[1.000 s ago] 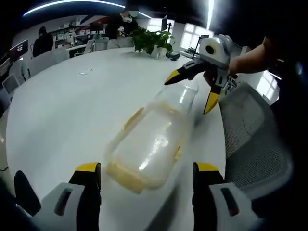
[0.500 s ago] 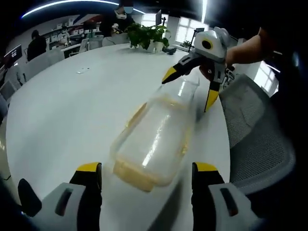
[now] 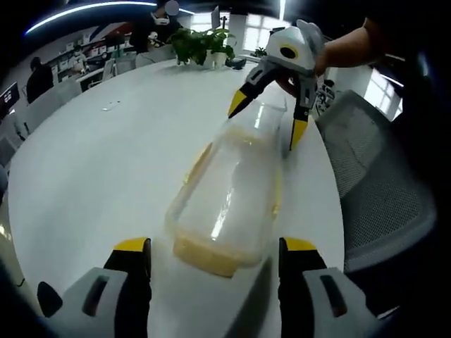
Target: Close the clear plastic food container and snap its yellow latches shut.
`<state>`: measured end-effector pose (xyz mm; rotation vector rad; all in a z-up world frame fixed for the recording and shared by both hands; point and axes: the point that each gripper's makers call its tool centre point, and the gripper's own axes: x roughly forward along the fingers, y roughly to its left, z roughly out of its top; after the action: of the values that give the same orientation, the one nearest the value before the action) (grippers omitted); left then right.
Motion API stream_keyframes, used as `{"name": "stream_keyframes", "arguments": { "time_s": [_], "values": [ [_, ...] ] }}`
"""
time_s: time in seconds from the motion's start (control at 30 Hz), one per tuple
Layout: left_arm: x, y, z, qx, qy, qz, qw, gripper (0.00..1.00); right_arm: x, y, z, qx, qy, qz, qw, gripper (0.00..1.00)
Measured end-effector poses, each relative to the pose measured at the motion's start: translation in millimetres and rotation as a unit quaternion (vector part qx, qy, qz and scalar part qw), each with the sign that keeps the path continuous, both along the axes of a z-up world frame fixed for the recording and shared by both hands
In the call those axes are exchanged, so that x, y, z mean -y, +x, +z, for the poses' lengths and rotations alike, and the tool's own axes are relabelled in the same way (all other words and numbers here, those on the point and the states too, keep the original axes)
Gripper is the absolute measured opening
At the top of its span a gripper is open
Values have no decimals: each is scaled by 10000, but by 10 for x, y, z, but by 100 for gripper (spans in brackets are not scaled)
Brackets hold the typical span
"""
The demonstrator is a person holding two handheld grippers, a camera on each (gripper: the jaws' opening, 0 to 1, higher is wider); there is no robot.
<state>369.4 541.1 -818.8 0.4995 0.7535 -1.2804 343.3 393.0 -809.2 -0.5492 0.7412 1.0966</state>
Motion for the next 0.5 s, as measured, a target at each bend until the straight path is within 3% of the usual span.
{"name": "stream_keyframes", "arguments": {
  "time_s": [0.37,0.5],
  "values": [
    [-57,14,-41,-57,226,-342,9991,68,17,37,-49,-64,-235,197,9995,70],
    [-76,18,-99,56,439,-603,9972,67,56,17,-140,-121,-525,396,9978,67]
  ]
}}
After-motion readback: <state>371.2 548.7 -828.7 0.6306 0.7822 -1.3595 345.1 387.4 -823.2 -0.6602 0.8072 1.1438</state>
